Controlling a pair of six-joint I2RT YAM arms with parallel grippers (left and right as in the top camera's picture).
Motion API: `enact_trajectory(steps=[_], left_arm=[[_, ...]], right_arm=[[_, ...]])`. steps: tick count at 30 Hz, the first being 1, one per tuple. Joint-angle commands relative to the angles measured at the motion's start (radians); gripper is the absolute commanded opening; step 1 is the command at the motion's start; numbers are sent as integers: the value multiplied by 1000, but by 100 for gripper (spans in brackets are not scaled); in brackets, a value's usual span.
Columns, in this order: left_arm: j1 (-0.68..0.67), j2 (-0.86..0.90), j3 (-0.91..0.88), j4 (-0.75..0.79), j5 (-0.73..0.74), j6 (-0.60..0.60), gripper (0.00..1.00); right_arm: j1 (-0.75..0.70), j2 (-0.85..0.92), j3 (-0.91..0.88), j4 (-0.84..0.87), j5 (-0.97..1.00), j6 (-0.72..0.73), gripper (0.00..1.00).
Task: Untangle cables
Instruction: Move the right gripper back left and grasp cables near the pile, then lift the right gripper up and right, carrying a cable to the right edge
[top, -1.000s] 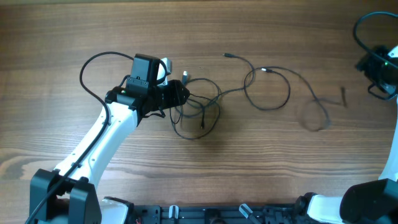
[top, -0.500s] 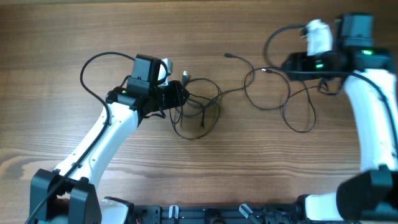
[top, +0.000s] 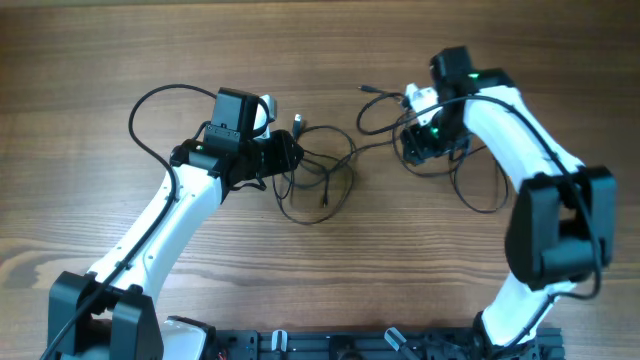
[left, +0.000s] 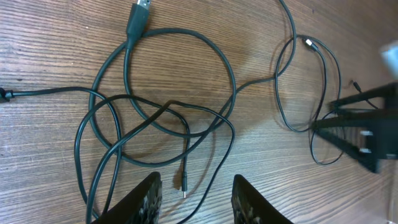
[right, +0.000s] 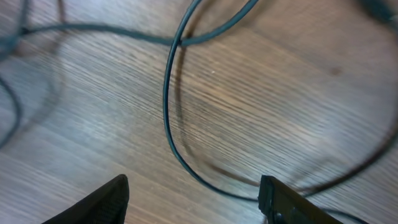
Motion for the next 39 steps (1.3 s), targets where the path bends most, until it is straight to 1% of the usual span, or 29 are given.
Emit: enact_trajectory(steps=[1,4,7,9,11,13,15,18,25,34,39], left_arm=[[-5,13,13,0,-6,9,38],[-5,13,13,0,-6,9,38],[-4,13,13,-1,-18,9,34],[-4,13,13,-11,-80,9,32],[-1,13,13,-31,-171,8,32],[14,13,13,-57,-259,-6,34],[34,13,13,-72,-292,-27,35],[77,13,13,-83,-295,-29,37],[171,13,13,-90,-294,-30,38],[177,13,13,-102,-294,-30,39],[177,13,13,-108,-294,-29,38]], right_arm=[[29,61,-6,-3,50,9,69],[49,77,-6,10,79,41,69],[60,78,-6,19,102,71,69],[63,78,-6,23,102,87,69],[63,78,-6,24,102,92,69],[63,78,-6,24,102,92,69],[63,78,-6,24,102,92,68],[63,78,-6,37,102,113,68],[70,78,-8,57,101,121,68],[82,78,-42,93,101,121,68],[91,78,-97,151,101,125,68]])
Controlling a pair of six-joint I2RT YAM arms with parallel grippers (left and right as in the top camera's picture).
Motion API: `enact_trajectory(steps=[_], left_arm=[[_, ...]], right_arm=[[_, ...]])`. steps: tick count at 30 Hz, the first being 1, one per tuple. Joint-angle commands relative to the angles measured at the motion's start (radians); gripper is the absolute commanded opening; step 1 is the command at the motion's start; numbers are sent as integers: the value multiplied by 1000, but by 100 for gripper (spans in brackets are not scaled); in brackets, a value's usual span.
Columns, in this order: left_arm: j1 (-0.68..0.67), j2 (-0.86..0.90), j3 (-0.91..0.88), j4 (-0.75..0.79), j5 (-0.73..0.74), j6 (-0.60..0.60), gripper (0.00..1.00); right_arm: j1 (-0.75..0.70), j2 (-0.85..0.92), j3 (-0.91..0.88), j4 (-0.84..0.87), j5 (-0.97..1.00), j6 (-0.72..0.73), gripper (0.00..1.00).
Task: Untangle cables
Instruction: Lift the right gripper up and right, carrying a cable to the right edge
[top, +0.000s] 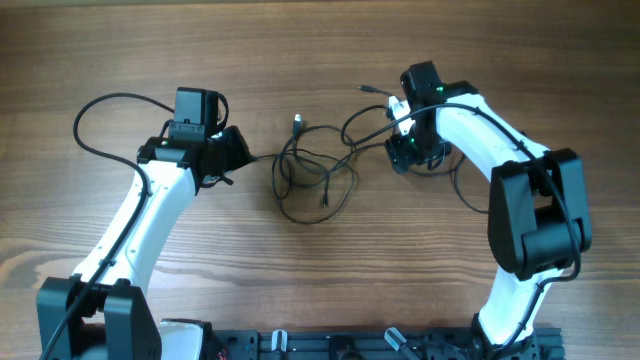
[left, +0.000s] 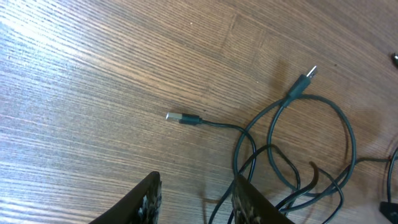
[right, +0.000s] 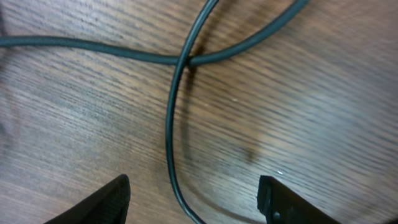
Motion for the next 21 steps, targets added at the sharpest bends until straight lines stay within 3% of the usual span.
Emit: enact_trajectory(steps=[1,6,10,12,21], left_arm=[[5,13,13,-6,-13,-10,39],[5,13,13,-10,-13,-10,39],[5,13,13,-12,-13,-10,39],[5,13,13,-12,-13,-10,39],[5,13,13,-23,-13,-10,39]], right_arm=[[11,16,-60,48,17,20,67],[13,16,-93,92,16,30,51],[14,16,-98,93,17,57,15],[14,16,-98,93,16,76,4],[10,-34,-11,63,-43,206,4]])
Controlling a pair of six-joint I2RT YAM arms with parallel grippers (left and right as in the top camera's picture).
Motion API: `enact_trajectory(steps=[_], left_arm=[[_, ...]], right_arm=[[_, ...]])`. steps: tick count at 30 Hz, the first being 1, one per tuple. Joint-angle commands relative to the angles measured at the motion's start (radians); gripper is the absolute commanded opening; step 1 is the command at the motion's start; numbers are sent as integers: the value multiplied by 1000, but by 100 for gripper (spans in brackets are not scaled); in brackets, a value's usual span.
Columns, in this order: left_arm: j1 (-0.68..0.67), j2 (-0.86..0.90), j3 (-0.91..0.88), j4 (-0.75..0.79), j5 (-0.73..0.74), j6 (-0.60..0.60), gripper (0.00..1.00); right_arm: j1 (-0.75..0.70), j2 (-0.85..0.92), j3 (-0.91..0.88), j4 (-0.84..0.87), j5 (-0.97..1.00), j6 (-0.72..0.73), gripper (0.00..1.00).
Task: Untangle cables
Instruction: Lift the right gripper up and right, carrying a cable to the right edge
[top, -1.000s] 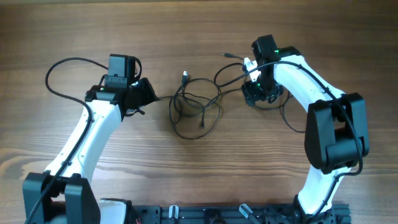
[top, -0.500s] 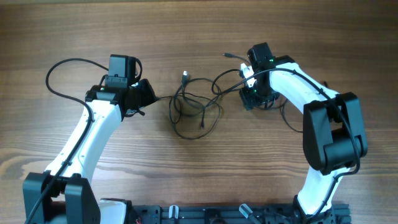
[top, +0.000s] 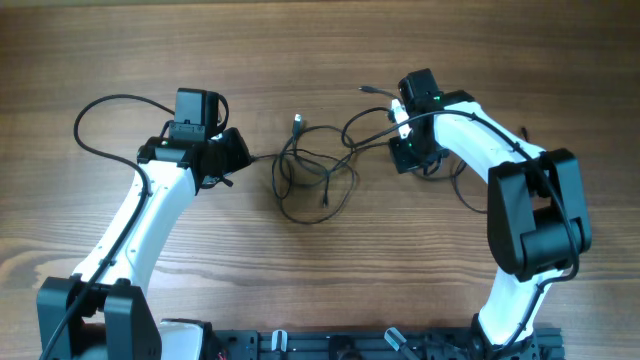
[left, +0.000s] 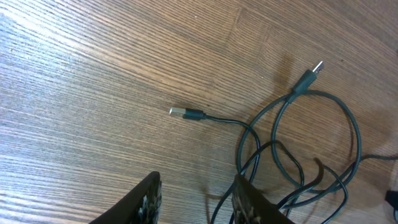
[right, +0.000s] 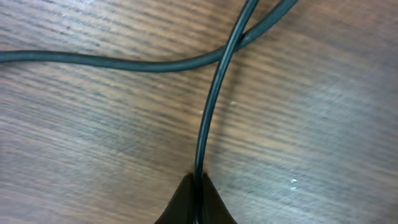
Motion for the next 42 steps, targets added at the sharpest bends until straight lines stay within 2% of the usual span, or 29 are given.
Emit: enact_trajectory(steps=[1,8,14,24,27,31,36,42], left_arm=[[5,12,12,-5,-13,-10,39],[5,12,12,-5,-13,-10,39],[5,12,12,-5,-13,-10,39],[5,12,12,-8,24,-10,39],[0,12,12,6,141,-9,41],[-35,12,12,71,289,-8,53],[-103,12,12,125,304,-2,54],[-118,12,12,102,295,-2,54]], right_arm=[[2,-48,62,-16,-44,97,4],[-3,-280,218,-16,-66,95,4],[-17,-473,240,102,-12,159,4],[-55,-563,240,143,149,323,4],[-55,-561,240,140,87,335,4],[-55,-559,239,155,-58,328,4],[-55,-560,239,309,-334,279,4],[-61,-586,239,547,-333,296,4]])
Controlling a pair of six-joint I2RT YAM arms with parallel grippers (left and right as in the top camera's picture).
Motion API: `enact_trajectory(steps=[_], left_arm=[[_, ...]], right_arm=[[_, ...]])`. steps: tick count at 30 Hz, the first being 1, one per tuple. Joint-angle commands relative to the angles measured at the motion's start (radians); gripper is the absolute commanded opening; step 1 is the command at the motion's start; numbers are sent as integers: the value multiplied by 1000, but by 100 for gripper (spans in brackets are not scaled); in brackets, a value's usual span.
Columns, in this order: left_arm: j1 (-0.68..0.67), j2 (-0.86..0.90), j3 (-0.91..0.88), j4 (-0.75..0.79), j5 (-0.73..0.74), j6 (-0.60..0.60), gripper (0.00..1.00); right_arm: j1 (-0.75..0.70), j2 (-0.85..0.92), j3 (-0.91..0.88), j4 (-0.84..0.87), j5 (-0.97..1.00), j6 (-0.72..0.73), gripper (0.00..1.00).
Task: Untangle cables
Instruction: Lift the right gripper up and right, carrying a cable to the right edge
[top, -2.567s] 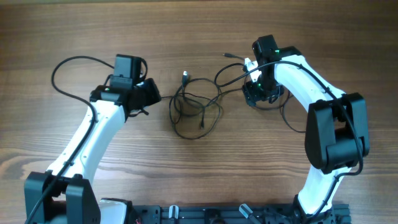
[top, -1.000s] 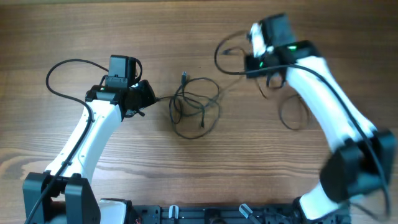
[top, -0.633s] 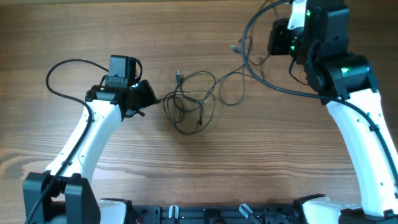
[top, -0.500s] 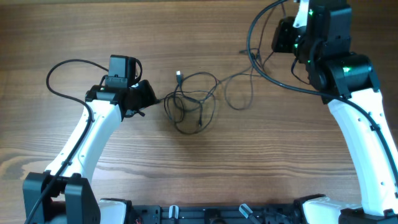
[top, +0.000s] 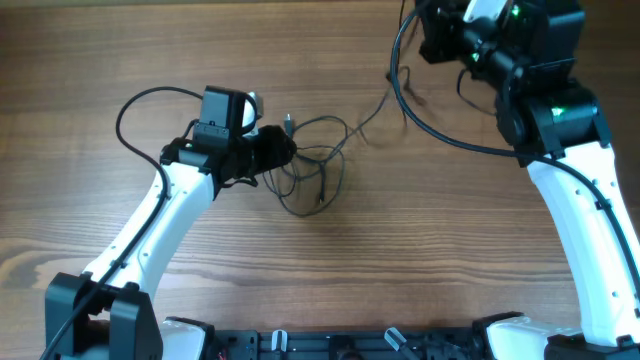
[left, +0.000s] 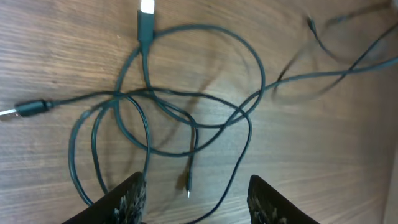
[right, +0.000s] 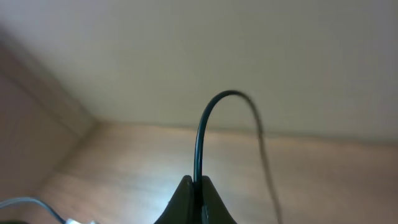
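Note:
A tangle of dark green cables (top: 315, 165) lies mid-table. In the left wrist view its loops (left: 186, 81) spread out, with a USB plug (left: 146, 12) at the top and another plug (left: 28, 107) at the left. My left gripper (left: 196, 185) hovers open over the tangle's near edge, holding nothing. My right gripper (right: 199, 185) is shut on a black cable (right: 200, 137) and raised high at the far right (top: 432, 38). That cable (top: 440, 135) hangs in a long arc. A thin strand (top: 372, 115) runs from it to the tangle.
Bare wooden table (top: 330, 270) surrounds the cables. A black arm lead (top: 140, 105) loops beside the left arm. The right wrist camera faces a pale wall and floor (right: 249, 50), with no table in its view.
My right gripper, then shut on the cable down at the table, is now raised high with the cable hanging from it. My left gripper has moved right, from beside the tangle to over it, and stands wider open.
First my left gripper hung open over the tangle and my right open over a loop on the right. Then the left stood left of the tangle, the right still open over a crossing. Then the right was shut on the cable, and now holds it lifted.

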Motion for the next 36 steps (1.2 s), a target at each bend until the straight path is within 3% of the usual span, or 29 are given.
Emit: enact_trajectory(steps=[1,6,9,12,14,17,22,29,36], left_arm=[[-1,12,12,-19,8,5,54],[-1,12,12,-35,-1,5,54],[-1,12,12,-36,-1,5,54],[-1,12,12,-37,-1,5,54],[-1,12,12,-37,-1,5,54],[-1,12,12,-40,-1,5,54],[-1,12,12,-45,-1,5,54],[-1,12,12,-60,-3,6,54],[-1,12,12,-74,-24,9,54]], right_arm=[[-10,-48,4,130,-48,18,4],[-58,-108,4,288,111,141,4],[-95,-136,4,265,264,219,4],[-142,-158,4,141,446,315,4],[-172,-163,4,-23,626,432,4],[-206,-154,4,-204,750,508,4],[-253,-110,4,-355,760,500,4],[-334,-62,4,-431,764,494,4],[-489,5,4,-438,728,312,4]])
